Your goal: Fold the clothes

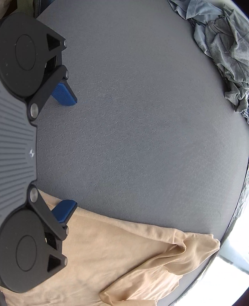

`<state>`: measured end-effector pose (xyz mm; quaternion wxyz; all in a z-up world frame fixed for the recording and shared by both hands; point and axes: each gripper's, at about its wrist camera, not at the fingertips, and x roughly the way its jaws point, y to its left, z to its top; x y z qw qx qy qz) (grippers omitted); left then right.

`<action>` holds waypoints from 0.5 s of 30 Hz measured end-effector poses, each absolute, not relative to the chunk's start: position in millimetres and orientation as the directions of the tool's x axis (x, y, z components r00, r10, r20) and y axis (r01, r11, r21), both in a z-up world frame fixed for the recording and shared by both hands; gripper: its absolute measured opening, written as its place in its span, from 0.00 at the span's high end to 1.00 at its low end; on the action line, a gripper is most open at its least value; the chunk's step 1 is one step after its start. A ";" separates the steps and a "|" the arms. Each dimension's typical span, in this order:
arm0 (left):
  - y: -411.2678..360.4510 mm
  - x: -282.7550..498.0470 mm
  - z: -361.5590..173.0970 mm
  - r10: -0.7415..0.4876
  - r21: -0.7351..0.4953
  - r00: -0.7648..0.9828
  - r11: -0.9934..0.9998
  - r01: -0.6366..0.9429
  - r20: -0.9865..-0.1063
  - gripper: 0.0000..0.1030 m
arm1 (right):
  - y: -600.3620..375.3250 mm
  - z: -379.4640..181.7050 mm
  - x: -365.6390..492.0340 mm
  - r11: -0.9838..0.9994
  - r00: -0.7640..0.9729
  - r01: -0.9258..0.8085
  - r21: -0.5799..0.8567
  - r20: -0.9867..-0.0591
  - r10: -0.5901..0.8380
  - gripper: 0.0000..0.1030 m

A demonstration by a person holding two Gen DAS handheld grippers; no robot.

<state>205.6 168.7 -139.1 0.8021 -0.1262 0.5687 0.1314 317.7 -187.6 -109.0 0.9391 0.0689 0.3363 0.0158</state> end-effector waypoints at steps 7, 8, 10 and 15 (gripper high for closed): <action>132.7 162.2 -119.2 0.084 -0.093 0.372 0.896 -0.434 -0.924 0.00 | -256.0 -97.0 312.7 0.994 0.810 0.043 0.101 -0.585 0.024 0.96; 115.8 160.2 -124.1 0.091 -0.091 0.372 0.893 -0.442 -0.924 0.00 | -265.1 -96.2 313.3 0.994 0.814 0.044 0.097 -0.581 0.021 0.96; 83.1 166.6 -138.4 0.099 -0.088 0.374 0.887 -0.453 -0.922 0.00 | -281.1 -95.7 315.9 0.994 0.817 0.044 0.096 -0.576 0.020 0.96; 65.9 167.5 -130.7 0.119 -0.097 0.406 0.876 -0.472 -0.906 0.00 | -312.4 -94.6 324.2 0.996 0.826 0.027 0.083 -0.563 0.024 0.96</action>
